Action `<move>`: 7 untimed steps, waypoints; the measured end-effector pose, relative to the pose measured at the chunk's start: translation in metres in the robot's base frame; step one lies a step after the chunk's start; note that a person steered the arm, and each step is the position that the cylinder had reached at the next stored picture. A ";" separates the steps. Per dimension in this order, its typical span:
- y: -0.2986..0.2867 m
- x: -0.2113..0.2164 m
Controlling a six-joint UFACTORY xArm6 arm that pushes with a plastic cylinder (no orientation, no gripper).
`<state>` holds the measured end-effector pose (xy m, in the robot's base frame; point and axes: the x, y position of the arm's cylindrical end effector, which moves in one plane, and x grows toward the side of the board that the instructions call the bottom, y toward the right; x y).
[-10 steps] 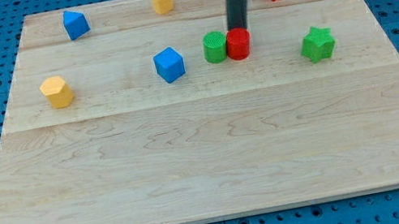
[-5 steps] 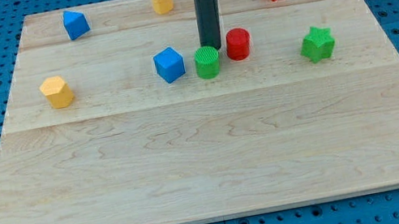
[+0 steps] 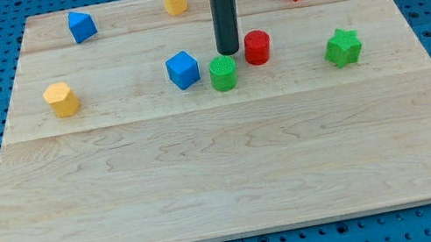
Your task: Push the red circle to the bottom center of the board
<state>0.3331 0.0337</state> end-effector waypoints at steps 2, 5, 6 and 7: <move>0.039 0.044; 0.071 0.122; 0.117 0.153; 0.087 0.194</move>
<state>0.5274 0.1211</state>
